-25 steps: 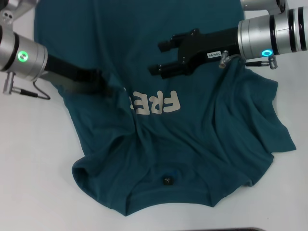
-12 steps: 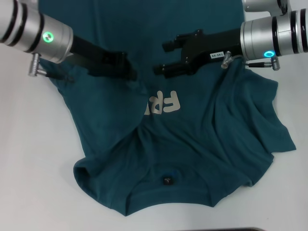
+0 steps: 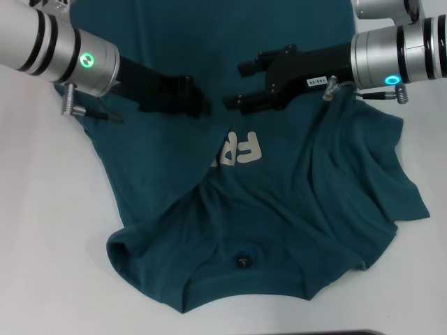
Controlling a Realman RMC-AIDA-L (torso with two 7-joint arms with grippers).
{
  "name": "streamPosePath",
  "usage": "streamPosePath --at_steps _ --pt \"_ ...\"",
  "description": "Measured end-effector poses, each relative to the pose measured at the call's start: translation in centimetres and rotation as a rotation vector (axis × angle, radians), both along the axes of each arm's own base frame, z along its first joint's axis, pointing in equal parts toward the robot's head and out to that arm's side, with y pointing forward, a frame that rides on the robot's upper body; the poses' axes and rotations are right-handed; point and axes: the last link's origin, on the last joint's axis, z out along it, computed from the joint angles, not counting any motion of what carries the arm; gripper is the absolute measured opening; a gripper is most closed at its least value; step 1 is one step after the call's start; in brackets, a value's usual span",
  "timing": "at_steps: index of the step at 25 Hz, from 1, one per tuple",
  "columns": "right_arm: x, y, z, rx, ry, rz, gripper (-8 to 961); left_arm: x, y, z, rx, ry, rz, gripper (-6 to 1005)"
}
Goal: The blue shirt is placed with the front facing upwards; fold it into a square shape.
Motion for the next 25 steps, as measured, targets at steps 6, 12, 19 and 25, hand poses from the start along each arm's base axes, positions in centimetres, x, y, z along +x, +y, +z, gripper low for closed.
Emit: streamPosePath --at_steps 6,12,19,25 --pt "0.0 0.0 0.0 0.002 -0.002 -0.001 809 0.3 0.1 0.3 0.012 -0.014 -0.008 341" --pt "0.3 0.0 0.1 0.011 0.000 -0.013 808 -0.8 0.2 4.1 0.171 -0.129 -0.078 563" --pt "0.6 0.1 0.4 0.023 0.017 -0.040 809 -3.6 -1.2 6.9 0.335 -0.211 -0.290 759" --pt "0.6 0.2 0.7 0.037 0.035 -0.055 808 -5.3 -4.0 7.2 0.295 -0.196 -0.531 888"
